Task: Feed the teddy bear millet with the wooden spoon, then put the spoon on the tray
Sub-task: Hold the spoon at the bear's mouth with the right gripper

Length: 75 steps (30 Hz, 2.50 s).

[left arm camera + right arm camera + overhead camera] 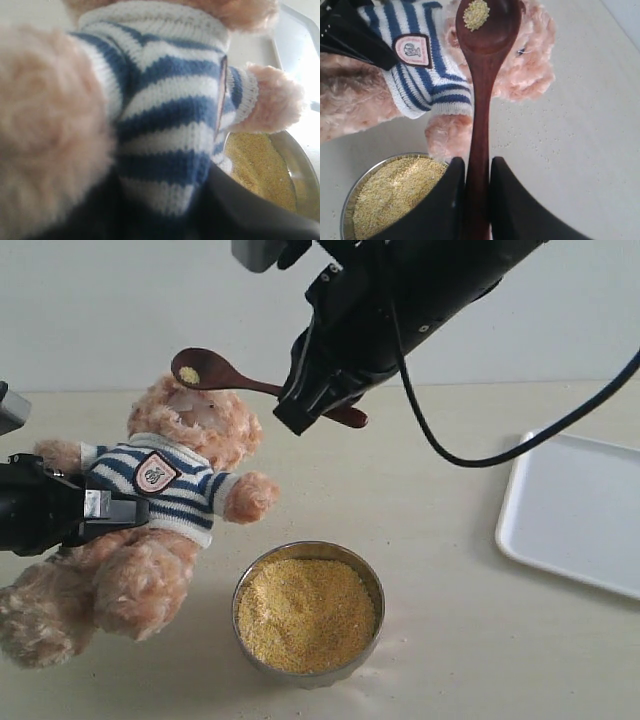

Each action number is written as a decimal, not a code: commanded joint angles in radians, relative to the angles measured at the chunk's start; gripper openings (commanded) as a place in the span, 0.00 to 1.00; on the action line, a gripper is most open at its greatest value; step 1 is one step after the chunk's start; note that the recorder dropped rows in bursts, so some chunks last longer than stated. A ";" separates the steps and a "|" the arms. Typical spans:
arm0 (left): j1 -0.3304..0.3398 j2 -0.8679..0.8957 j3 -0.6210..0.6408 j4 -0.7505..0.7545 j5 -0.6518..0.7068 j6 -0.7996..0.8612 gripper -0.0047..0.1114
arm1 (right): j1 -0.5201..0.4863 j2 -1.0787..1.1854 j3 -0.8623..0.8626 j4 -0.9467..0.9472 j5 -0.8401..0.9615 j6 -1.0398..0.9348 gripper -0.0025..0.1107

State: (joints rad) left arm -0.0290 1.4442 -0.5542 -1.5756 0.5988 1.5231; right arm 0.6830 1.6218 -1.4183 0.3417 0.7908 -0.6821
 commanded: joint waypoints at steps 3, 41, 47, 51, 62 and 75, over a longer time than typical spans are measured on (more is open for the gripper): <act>-0.004 -0.001 0.002 -0.004 0.019 0.000 0.08 | 0.087 0.025 -0.008 -0.157 -0.112 0.107 0.02; -0.004 -0.001 0.002 -0.004 0.031 0.000 0.08 | 0.228 0.135 -0.008 -0.892 -0.198 0.434 0.02; -0.004 -0.001 0.002 -0.004 0.038 0.000 0.08 | 0.255 0.135 -0.008 -1.078 -0.145 0.576 0.02; -0.004 -0.001 0.002 -0.004 0.038 0.000 0.08 | 0.255 0.135 -0.008 -1.080 -0.116 0.569 0.02; -0.004 -0.001 0.002 -0.004 0.047 0.000 0.08 | 0.303 0.135 -0.008 -1.141 -0.082 0.555 0.02; -0.004 -0.001 0.002 -0.004 0.049 0.000 0.08 | 0.303 0.135 -0.008 -1.199 -0.047 0.596 0.02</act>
State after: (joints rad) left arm -0.0290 1.4442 -0.5542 -1.5741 0.6289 1.5231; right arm 0.9861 1.7610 -1.4225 -0.8464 0.7368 -0.0943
